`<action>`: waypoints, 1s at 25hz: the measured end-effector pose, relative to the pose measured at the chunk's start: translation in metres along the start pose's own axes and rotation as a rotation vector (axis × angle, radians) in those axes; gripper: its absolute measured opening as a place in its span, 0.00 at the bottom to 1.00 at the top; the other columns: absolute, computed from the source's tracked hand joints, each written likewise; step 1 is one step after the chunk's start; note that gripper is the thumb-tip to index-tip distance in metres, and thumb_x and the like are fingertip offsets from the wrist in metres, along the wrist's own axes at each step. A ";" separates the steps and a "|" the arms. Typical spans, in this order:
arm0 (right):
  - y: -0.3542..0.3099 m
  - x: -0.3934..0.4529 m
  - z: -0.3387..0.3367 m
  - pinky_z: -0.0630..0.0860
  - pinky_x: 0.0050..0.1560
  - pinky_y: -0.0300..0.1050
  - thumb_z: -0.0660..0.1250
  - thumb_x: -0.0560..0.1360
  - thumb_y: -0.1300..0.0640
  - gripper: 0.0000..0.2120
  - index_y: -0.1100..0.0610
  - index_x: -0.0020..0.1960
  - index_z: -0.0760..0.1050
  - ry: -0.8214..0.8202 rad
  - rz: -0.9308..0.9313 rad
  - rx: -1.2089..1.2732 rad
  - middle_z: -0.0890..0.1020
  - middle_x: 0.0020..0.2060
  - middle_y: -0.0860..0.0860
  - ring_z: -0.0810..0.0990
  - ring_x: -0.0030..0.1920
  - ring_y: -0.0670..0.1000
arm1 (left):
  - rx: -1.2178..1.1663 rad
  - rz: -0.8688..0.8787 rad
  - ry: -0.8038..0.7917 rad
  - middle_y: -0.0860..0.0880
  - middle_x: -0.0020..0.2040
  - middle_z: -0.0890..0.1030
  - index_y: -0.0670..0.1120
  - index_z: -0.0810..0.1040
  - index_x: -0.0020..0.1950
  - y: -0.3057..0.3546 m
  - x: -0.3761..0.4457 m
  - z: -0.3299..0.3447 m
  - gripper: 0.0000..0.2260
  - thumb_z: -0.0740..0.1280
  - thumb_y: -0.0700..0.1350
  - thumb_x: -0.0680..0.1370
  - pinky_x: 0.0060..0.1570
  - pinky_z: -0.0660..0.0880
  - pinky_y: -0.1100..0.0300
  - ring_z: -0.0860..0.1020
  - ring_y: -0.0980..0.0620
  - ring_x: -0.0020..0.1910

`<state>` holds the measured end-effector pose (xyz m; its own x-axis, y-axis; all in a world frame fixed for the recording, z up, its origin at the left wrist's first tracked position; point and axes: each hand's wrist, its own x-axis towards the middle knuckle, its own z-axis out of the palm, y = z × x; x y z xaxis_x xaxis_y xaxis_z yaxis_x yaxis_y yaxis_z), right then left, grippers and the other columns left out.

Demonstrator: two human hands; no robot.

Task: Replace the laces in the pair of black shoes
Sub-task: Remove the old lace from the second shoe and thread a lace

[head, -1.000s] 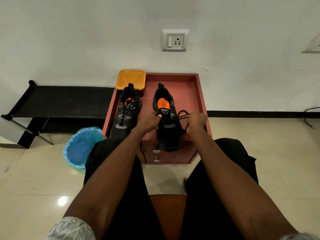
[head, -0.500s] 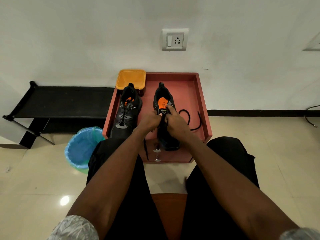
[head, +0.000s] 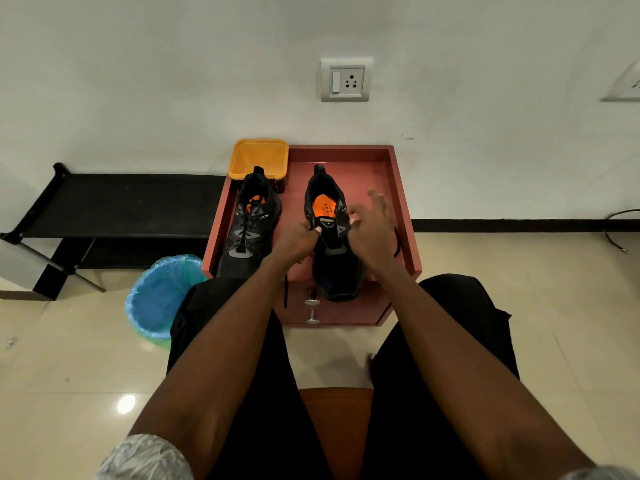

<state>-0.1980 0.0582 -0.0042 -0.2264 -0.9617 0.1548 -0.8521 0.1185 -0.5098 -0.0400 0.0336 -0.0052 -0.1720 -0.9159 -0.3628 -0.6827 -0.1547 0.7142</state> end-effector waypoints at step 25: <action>0.007 -0.004 0.029 0.69 0.67 0.58 0.65 0.77 0.62 0.08 0.62 0.53 0.81 -0.304 -0.271 -0.034 0.55 0.79 0.57 0.66 0.71 0.62 | 0.024 -0.007 0.022 0.44 0.40 0.80 0.43 0.75 0.60 0.000 0.007 0.007 0.15 0.57 0.51 0.84 0.27 0.68 0.61 0.73 0.52 0.29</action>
<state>-0.1895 0.0562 -0.0329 0.1537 -0.9879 0.0199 -0.8782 -0.1458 -0.4556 -0.0459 0.0294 -0.0118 -0.1520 -0.9228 -0.3540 -0.7004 -0.1521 0.6974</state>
